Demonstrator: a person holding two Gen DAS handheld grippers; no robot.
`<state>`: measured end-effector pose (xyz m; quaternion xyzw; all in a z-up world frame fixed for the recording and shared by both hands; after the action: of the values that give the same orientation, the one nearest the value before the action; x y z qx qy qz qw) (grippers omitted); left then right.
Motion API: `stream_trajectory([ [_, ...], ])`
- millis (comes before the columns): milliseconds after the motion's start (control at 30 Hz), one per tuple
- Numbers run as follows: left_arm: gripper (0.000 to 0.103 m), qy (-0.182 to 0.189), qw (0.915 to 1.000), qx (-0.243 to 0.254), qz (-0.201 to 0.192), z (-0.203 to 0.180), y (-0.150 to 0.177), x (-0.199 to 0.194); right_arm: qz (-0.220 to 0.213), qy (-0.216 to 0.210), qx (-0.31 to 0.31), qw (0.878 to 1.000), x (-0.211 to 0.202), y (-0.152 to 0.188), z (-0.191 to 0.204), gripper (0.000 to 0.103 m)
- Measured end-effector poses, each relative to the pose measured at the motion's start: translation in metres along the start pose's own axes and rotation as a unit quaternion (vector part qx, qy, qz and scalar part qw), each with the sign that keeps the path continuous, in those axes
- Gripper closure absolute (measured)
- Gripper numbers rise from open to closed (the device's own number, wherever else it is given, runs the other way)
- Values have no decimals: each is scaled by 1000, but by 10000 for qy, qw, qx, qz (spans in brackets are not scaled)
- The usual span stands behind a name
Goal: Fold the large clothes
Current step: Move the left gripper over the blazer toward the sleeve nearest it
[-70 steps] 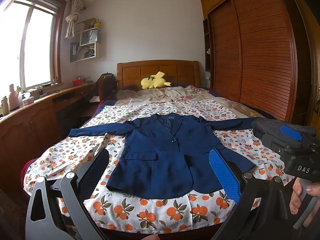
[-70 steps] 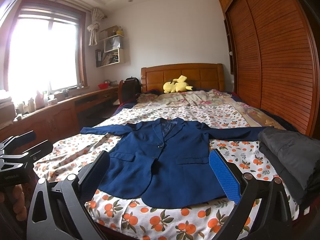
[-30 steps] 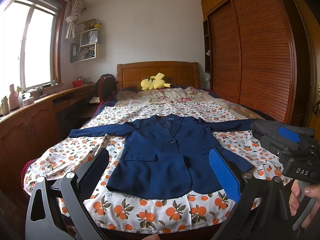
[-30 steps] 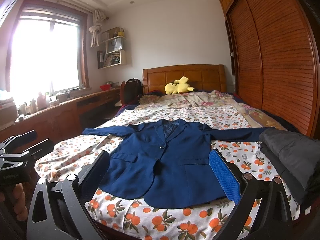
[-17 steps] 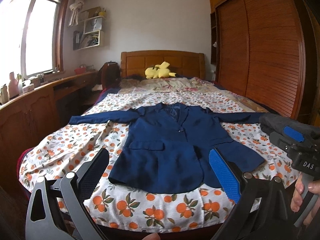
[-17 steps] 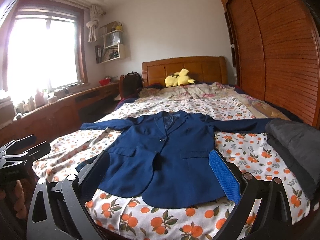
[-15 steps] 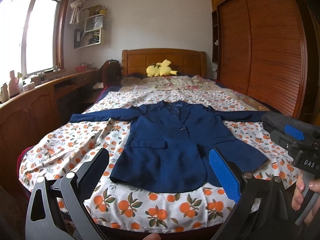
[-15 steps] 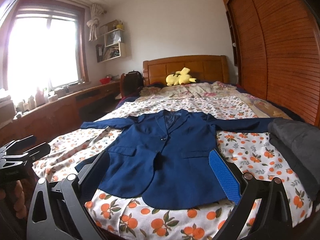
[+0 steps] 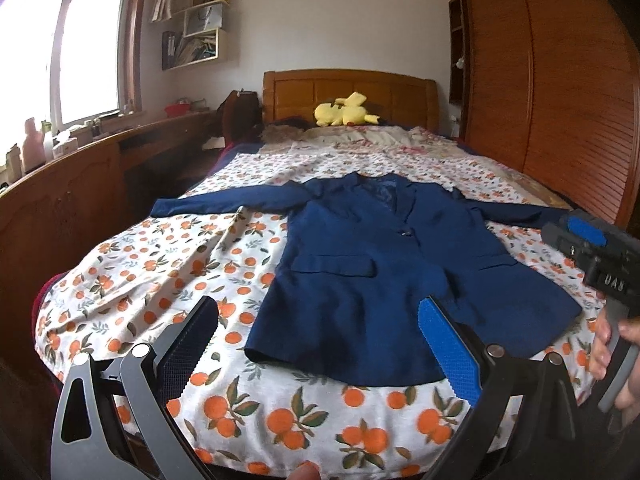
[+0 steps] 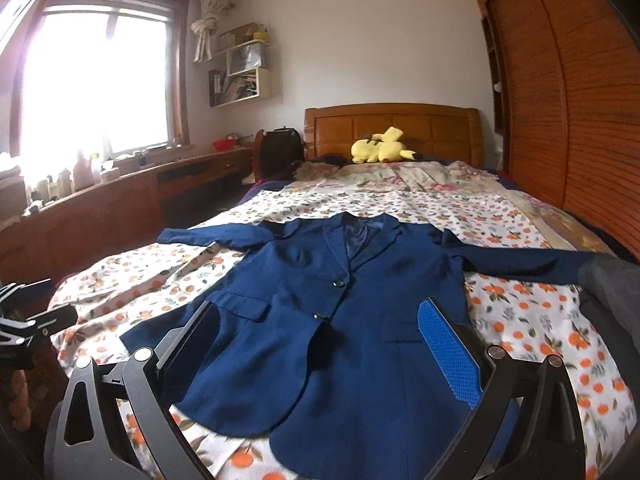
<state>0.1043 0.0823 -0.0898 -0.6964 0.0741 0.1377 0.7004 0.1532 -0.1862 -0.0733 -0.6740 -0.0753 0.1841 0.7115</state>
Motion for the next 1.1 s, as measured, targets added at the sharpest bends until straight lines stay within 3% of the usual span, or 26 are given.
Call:
stream_trajectory([
  [367,2,-490,9978,41,435,30,20,55,188,-578,-94,9981,76,13,16,7],
  [700,2,-992,9929,-35,655,72,20,93,453,-1218,-217,9913,157,23,60,7],
  [900,2,-1031,9917,-29,767,98,11,127,695,-1177,-471,9895,200,49,71,7],
  [1100,2,-948,9921,104,820,110,-2,178,889,-1164,-194,9890,207,65,54,7],
])
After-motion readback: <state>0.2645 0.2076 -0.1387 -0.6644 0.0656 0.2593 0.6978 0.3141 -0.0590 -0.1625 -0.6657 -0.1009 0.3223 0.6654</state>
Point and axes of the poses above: each gripper's, at about its wrist camera, not at the fingertips, and x roughly the way its jaws point, z to its left, y to its underside, the point moved 2 cm from there along x, roughly the way its jaws point, and after that the axes turned 13 degrees about -z, right-handed, at the moved point
